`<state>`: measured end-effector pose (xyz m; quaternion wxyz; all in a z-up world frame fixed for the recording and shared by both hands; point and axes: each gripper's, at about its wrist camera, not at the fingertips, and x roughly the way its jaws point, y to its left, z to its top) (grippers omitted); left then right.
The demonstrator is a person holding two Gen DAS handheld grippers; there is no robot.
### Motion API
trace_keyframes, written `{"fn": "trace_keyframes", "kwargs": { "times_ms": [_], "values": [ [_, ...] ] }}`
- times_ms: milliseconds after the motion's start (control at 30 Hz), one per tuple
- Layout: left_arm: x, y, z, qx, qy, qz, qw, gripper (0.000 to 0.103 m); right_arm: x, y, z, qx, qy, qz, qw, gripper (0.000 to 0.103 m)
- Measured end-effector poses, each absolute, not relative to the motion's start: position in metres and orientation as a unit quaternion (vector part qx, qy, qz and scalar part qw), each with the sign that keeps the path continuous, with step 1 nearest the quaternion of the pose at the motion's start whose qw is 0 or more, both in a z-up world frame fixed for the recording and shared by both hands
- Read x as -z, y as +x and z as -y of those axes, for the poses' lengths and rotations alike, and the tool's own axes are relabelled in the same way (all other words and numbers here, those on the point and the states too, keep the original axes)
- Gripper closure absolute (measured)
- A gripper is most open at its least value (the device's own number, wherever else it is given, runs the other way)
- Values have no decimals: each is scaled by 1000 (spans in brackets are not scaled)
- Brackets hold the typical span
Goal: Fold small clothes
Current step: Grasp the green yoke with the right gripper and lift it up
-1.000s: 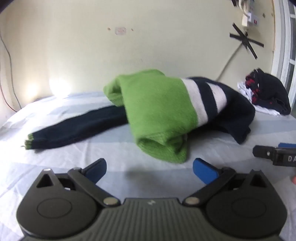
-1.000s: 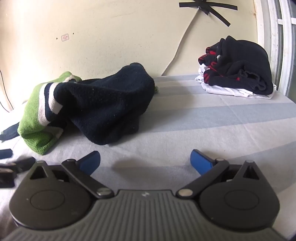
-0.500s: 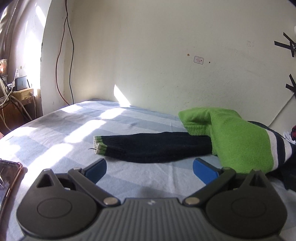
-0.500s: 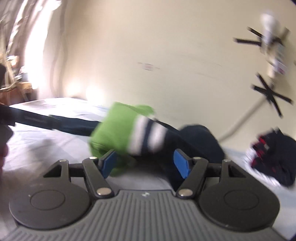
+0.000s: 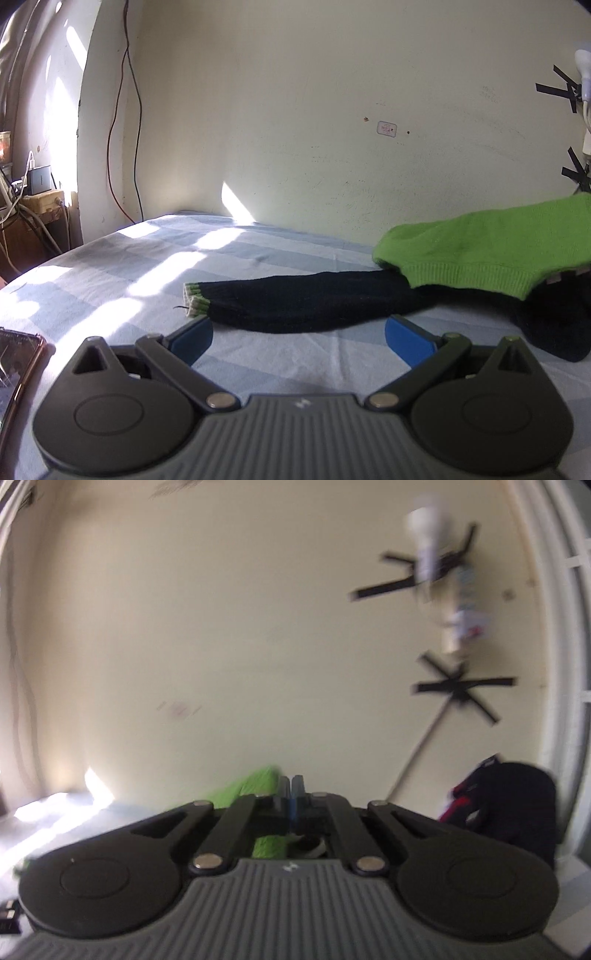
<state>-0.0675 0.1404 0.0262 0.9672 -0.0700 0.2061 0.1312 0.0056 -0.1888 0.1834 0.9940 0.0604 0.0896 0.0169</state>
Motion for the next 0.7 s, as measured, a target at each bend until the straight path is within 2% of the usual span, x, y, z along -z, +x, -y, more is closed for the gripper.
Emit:
{"fn": "trace_keyframes", "kwargs": {
  "times_ms": [67, 133, 167, 233, 267, 300, 367, 500, 633, 667, 700],
  "values": [
    [-27, -64, -133, -122, -50, -213, 968, 0, -202, -3, 232, 58, 62, -67, 994, 100],
    [-27, -60, -124, -115, -30, -215, 969, 0, -205, -10, 257, 110, 43, -76, 990, 95],
    [-27, -60, -121, -115, -22, -213, 970, 0, -204, -17, 264, 103, 45, -89, 990, 95],
    [-26, -60, -114, -117, -7, -211, 970, 0, -195, -33, 255, 39, 36, -108, 993, 88],
    [-25, -60, -112, -119, -2, -211, 970, 0, -187, -37, 232, -1, 7, -117, 993, 70],
    [-26, -60, -109, -122, 1, -212, 970, 0, -179, -44, 215, -37, -26, -122, 991, 44],
    [-25, -61, -107, -125, 4, -214, 969, 0, -155, -53, 159, -99, -120, -122, 980, 26],
    [-26, -68, -110, -125, 1, -200, 972, 0, -97, -70, 70, -154, -384, -73, 907, 23],
    [-28, -71, -109, -120, 1, -188, 975, 0, -43, -37, 35, -140, -535, -54, 831, 24],
    [-28, -70, -109, -120, 0, -189, 975, 0, -38, -31, 31, -138, -545, -59, 825, 33],
    [-28, -70, -111, -119, -2, -190, 975, 0, -40, -19, 32, -137, -541, -66, 827, 57]
  ]
}}
